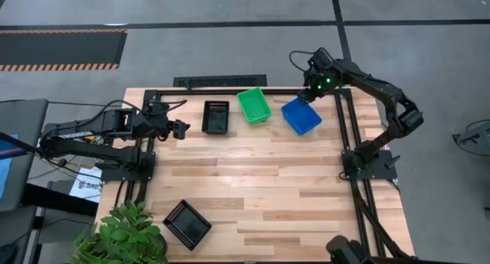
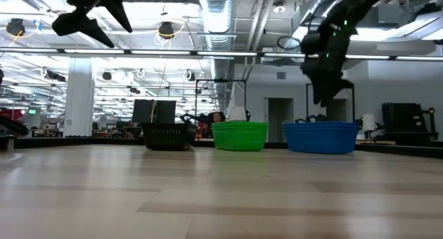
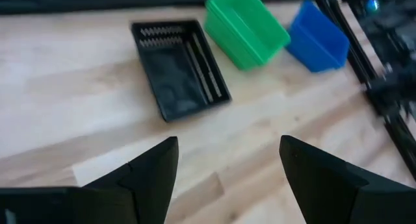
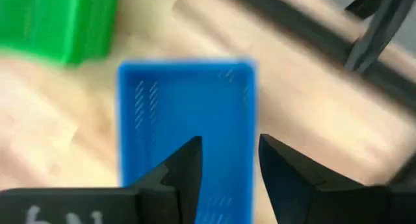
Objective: Stack baskets by color
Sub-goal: Adjust the stacked blue bin to the top of the table, then move the bottom black bin to the center of the table
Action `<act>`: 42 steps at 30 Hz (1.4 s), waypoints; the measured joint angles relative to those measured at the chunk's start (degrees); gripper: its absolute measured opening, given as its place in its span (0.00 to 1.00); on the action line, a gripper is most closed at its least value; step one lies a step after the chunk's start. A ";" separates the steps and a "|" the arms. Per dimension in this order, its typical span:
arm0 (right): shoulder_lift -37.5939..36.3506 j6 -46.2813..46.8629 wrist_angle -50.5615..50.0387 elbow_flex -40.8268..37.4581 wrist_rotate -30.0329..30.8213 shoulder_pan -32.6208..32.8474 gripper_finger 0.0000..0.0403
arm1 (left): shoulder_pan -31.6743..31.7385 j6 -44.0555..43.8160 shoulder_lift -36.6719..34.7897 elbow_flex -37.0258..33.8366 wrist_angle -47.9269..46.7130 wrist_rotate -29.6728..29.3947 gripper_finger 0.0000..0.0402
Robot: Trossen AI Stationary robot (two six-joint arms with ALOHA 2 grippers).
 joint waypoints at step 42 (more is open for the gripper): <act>-5.82 21.07 9.35 -14.23 1.66 19.29 0.38 | -0.63 6.14 0.66 0.00 -1.00 19.60 0.64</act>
